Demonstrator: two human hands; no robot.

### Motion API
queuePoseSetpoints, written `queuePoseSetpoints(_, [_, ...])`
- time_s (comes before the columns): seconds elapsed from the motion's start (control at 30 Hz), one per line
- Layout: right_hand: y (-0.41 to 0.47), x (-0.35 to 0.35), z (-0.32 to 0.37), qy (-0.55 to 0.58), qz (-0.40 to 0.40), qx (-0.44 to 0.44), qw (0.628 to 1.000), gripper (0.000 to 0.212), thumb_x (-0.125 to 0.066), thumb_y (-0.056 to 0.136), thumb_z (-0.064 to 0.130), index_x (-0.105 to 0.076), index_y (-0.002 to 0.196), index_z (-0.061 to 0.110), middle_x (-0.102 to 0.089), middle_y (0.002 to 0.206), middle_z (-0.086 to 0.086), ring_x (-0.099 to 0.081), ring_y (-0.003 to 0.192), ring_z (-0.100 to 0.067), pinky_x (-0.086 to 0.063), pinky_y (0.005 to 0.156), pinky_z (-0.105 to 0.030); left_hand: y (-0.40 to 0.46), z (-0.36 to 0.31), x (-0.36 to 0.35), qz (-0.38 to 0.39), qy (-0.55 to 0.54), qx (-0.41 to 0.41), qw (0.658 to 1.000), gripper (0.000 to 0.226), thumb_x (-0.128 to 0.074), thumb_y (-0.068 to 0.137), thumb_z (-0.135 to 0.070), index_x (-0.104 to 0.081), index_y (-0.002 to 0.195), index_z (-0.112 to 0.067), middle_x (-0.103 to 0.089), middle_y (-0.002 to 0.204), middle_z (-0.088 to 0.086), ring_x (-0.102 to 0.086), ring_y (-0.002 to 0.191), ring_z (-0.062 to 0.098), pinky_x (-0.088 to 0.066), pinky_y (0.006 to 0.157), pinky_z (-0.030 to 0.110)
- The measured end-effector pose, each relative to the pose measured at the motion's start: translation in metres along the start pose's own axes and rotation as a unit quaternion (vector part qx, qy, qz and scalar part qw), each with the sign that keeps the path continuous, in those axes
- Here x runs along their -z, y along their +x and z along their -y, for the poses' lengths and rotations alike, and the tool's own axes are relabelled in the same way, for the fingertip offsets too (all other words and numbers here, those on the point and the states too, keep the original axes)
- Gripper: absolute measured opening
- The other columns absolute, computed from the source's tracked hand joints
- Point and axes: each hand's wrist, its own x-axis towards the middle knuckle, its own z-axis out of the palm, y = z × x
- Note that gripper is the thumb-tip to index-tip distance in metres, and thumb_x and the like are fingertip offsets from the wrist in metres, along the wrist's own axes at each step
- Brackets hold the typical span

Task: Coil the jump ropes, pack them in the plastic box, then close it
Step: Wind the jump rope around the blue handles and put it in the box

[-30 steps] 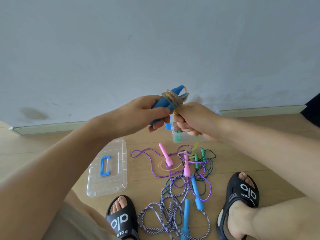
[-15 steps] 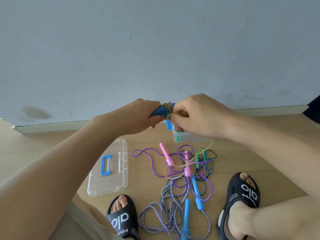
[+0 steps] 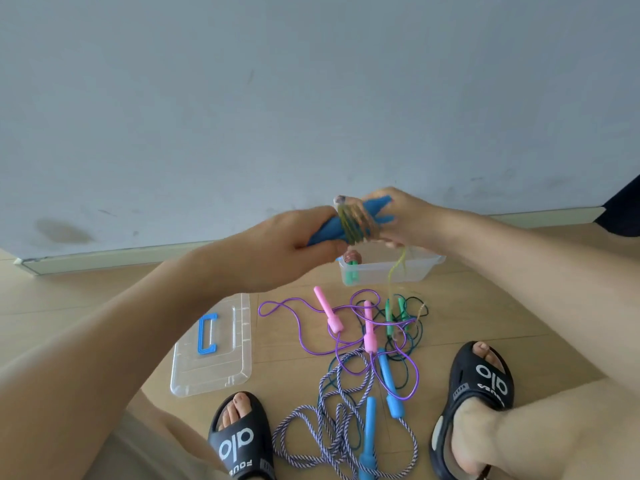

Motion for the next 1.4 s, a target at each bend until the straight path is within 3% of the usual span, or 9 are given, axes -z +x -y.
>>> queuePoseSetpoints(0.23, [-0.010, -0.014, 0.003, -0.175, -0.048, -0.044, 0.982, 0.058, -0.035, 0.103, 0.045, -0.044, 0.056, 0.014, -0.045, 0.045, 0.006, -0.041, 0.039, -0.007, -0.034, 0.052, -0.025, 0.007, 0.047, 0.022, -0.098, -0.218, 0.152, 0.959, 0.016, -0.058, 0.097, -0.022, -0.046, 0.094, -0.012, -0.064, 0.080, 0.005, -0.051, 0.065, 0.018, -0.042, 0.070, 0.040])
queuePoseSetpoints(0.5, [-0.038, -0.035, 0.056, -0.442, -0.049, 0.177, 0.878, 0.052, -0.045, 0.098, 0.045, -0.039, 0.056, 0.015, -0.038, 0.050, 0.001, -0.036, 0.048, -0.012, -0.025, 0.049, -0.032, 0.013, 0.035, 0.004, -0.013, 0.078, 0.129, 0.988, 0.013, -0.056, 0.094, -0.020, -0.045, 0.095, -0.015, -0.058, 0.076, -0.005, -0.053, 0.065, 0.011, -0.034, 0.051, 0.017])
queuePoseSetpoints(0.6, [-0.027, -0.025, 0.058, -0.419, -0.087, 0.199, 0.881, 0.050, -0.048, 0.098, 0.043, -0.040, 0.056, 0.016, -0.038, 0.049, 0.002, -0.037, 0.048, -0.011, -0.027, 0.050, -0.031, 0.011, 0.020, -0.007, 0.037, 0.097, 0.061, 0.993, 0.005, -0.054, 0.097, -0.015, -0.052, 0.094, -0.018, -0.061, 0.079, -0.011, -0.056, 0.068, -0.005, -0.038, 0.058, 0.007])
queuePoseSetpoints(0.73, [-0.010, 0.006, 0.045, -0.302, -0.121, 0.169, 0.930, 0.055, -0.052, 0.098, 0.044, -0.029, 0.058, 0.014, -0.024, 0.051, 0.002, -0.021, 0.050, -0.016, -0.021, 0.052, -0.034, 0.007, 0.009, -0.011, 0.035, 0.032, 0.022, 0.999, 0.013, -0.052, 0.099, -0.023, -0.047, 0.104, -0.013, -0.067, 0.089, -0.007, -0.060, 0.080, 0.018, -0.047, 0.071, 0.028])
queuePoseSetpoints(0.93, [-0.004, 0.011, 0.025, -0.120, -0.025, 0.061, 0.991, 0.058, -0.062, 0.092, 0.051, -0.040, 0.065, 0.004, -0.026, 0.059, -0.001, -0.025, 0.051, -0.012, -0.022, 0.046, -0.022, -0.007, -0.011, -0.012, 0.048, -0.192, 0.017, 0.980, 0.012, -0.048, 0.091, -0.025, -0.046, 0.090, -0.012, -0.062, 0.077, -0.001, -0.049, 0.064, 0.012, -0.042, 0.065, 0.022])
queuePoseSetpoints(1.07, [-0.003, 0.000, 0.005, -0.010, 0.010, -0.023, 1.000, 0.032, -0.058, 0.079, 0.026, -0.046, 0.062, 0.003, -0.040, 0.052, -0.002, -0.033, 0.048, -0.013, -0.027, 0.045, -0.020, -0.004, -0.011, -0.004, -0.033, -0.274, -0.009, 0.961, 0.015, -0.046, 0.096, -0.021, -0.044, 0.092, -0.007, -0.065, 0.080, 0.003, -0.047, 0.063, 0.023, -0.042, 0.062, 0.031])
queuePoseSetpoints(1.17, [-0.002, -0.015, 0.003, 0.020, -0.018, -0.087, 0.996, 0.043, -0.045, 0.093, 0.044, -0.033, 0.060, 0.021, -0.025, 0.051, 0.002, -0.018, 0.047, -0.015, -0.013, 0.044, -0.021, 0.003, 0.009, 0.007, -0.117, -0.282, 0.052, 0.951, 0.014, -0.044, 0.104, -0.013, -0.044, 0.091, -0.008, -0.062, 0.078, 0.006, -0.045, 0.059, 0.021, -0.043, 0.062, 0.036])
queuePoseSetpoints(1.3, [-0.010, -0.029, 0.010, -0.078, -0.072, -0.063, 0.992, 0.057, -0.037, 0.100, 0.048, -0.047, 0.053, 0.017, -0.046, 0.043, 0.006, -0.061, 0.063, -0.029, -0.036, 0.050, -0.025, 0.011, 0.032, 0.007, -0.128, -0.234, 0.117, 0.957, 0.012, -0.042, 0.104, -0.015, -0.045, 0.094, -0.008, -0.062, 0.076, 0.004, -0.046, 0.060, 0.019, -0.044, 0.064, 0.039])
queuePoseSetpoints(1.4, [-0.028, -0.030, 0.020, -0.208, -0.034, -0.025, 0.977, 0.059, -0.036, 0.101, 0.046, -0.053, 0.058, 0.010, -0.054, 0.054, -0.001, -0.059, 0.062, -0.024, -0.045, 0.064, -0.030, 0.016, 0.041, 0.010, -0.153, -0.179, 0.154, 0.960, 0.015, -0.042, 0.104, -0.021, -0.045, 0.096, -0.009, -0.063, 0.079, 0.004, -0.047, 0.055, 0.016, -0.044, 0.059, 0.034])
